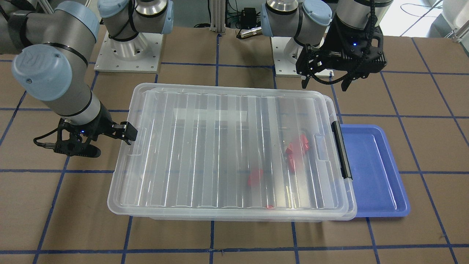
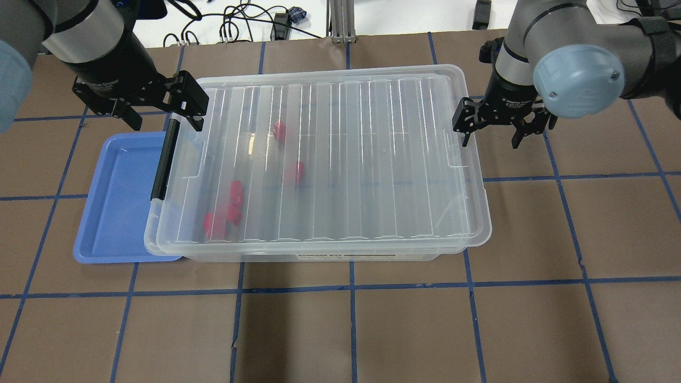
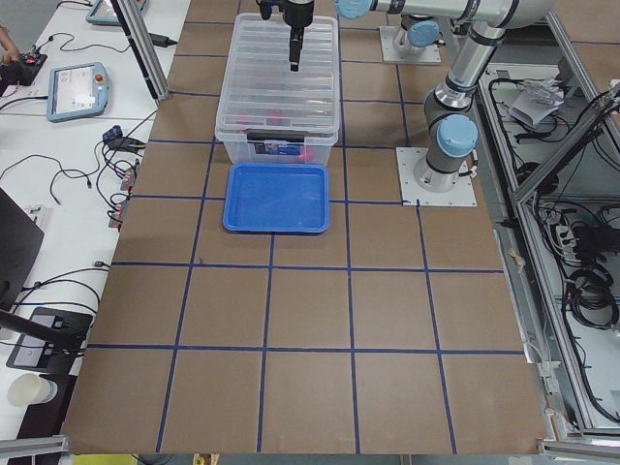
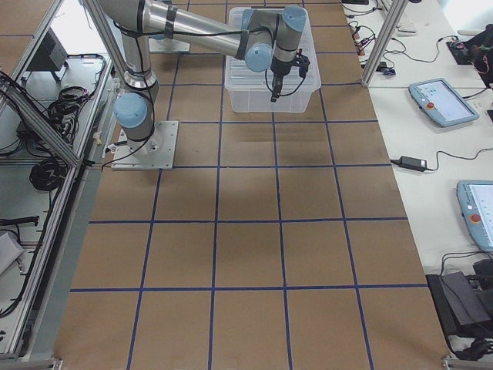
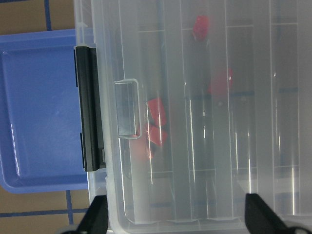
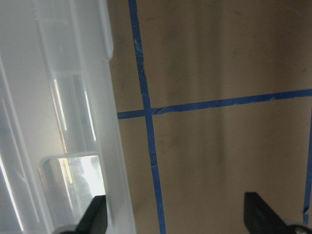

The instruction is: Place red block in blue tray from box

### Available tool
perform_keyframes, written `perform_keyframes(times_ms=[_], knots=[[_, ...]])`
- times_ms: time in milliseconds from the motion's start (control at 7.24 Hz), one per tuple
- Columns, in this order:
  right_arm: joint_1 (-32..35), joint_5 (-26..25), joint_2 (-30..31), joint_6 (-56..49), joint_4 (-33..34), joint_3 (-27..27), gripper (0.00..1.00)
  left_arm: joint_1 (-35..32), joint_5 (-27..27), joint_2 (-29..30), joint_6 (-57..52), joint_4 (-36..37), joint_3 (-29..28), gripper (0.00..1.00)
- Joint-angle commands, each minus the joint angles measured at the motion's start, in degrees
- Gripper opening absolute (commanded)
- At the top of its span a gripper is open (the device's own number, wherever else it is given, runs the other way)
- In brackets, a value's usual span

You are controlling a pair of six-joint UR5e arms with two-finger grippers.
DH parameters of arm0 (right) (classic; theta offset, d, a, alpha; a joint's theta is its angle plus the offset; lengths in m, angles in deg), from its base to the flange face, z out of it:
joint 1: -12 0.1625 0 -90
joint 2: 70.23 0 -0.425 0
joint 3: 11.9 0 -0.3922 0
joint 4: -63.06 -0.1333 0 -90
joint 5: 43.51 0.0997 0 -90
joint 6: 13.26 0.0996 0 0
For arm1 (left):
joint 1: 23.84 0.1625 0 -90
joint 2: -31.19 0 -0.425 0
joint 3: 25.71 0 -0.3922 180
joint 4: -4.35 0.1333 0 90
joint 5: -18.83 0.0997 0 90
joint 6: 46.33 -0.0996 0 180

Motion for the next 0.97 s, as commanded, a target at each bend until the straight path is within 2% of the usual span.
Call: perform_keyframes(times_ms=[0, 276, 829], knots=[[-0.1, -0.3, -0.3, 0.0, 0.0, 0.0, 1.0, 0.0, 0.0, 0.0, 0.0, 0.0, 0.1, 1.0], [-0.1, -0.5, -0.3, 0.1, 0.1, -0.2, 1.0, 0.0, 0.0, -0.1, 0.0, 0.0, 0.1, 1.0], [-1.0, -4.7, -0.4, -0.6, 1.4, -0.1, 1.0, 0.0, 0.1, -0.1, 0.0, 0.0, 0.1, 1.0]])
